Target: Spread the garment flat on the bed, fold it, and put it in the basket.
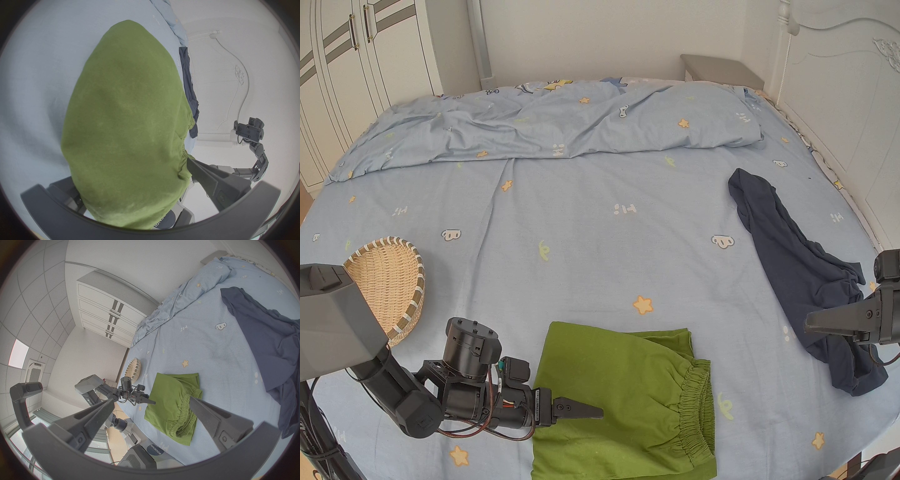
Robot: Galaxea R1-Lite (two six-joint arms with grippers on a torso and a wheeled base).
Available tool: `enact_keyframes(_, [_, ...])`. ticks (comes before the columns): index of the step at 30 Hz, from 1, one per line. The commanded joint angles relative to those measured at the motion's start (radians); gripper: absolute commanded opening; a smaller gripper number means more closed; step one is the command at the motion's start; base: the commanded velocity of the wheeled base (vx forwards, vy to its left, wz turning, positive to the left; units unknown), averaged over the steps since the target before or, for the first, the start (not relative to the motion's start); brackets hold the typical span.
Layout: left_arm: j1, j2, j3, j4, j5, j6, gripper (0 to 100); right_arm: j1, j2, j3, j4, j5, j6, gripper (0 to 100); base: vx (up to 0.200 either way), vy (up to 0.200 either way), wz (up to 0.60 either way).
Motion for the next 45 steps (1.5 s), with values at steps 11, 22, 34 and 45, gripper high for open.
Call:
enact_keyframes(11, [-0.045,0.035,0.018,-0.09,0.0,-0.048,100,0.0,0.001,0.001,-0.001,0.001,0.0,100,0.0,0.0,0.0])
enact_keyframes(22, [-0.033,-0.019,0.04,-0.087,0.003,-0.062,0,0.0,0.006,0.002,0.001,0.003,0.0,100,0.0,0.0,0.0])
enact_keyframes(34, [0.101,-0.269,0.003,0.094,-0.002,-0.128,0,-0.003,0.004,-0.007,-0.001,0.003,0.001,100,0.0,0.0,0.0])
enact_keyframes(45, [0.11,-0.275,-0.058,0.219,0.0,-0.119,0,-0.004,0.004,-0.008,-0.001,0.003,0.001,100,-0.109,0.0,0.0])
